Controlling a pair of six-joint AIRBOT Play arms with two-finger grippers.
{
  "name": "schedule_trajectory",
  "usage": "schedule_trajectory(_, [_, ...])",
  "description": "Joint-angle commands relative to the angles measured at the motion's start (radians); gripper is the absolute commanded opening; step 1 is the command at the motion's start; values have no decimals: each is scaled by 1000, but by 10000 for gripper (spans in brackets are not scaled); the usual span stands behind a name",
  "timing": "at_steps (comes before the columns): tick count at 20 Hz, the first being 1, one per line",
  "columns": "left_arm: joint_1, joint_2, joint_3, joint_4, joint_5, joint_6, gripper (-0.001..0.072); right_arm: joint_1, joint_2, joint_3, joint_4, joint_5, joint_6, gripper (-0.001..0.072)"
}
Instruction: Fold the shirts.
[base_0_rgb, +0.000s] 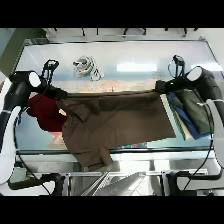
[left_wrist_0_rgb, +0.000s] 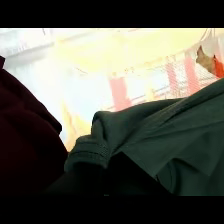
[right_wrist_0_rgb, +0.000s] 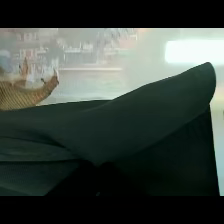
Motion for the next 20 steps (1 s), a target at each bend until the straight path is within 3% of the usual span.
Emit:
schedule_trajectory(1, [-6, -98, 76, -39, -57, 18, 10, 1, -74, -4, 63, -65, -69, 28])
schedule_trajectory(6, [-35, 8, -152, -27, -159, 4, 11, -31, -74, -4, -26, 80, -38, 28])
schedule_trajectory(12, [-45, 138, -399, -78, -21, 3, 11, -42, -95, -5, -51, 193, -4, 29])
schedule_trajectory(14, [-51, 138, -447, -108, -15, 3, 11, -43, -126, -5, -50, 220, 51, 29])
schedule_trajectory(17, [-40, 138, -475, -121, -29, -19, 12, -43, -146, -4, -48, 243, 35, 31])
schedule_trajectory(18, [-30, 142, -475, -139, -34, -19, 11, -43, -141, -3, -39, 243, 25, 86])
schedule_trajectory(19, [-23, 149, -475, -172, -37, -19, 24, -45, -132, -3, -38, 245, 24, 371])
schedule_trajectory(20, [-14, 161, -475, -197, -44, -20, 304, -47, -117, -2, -38, 261, 24, 687])
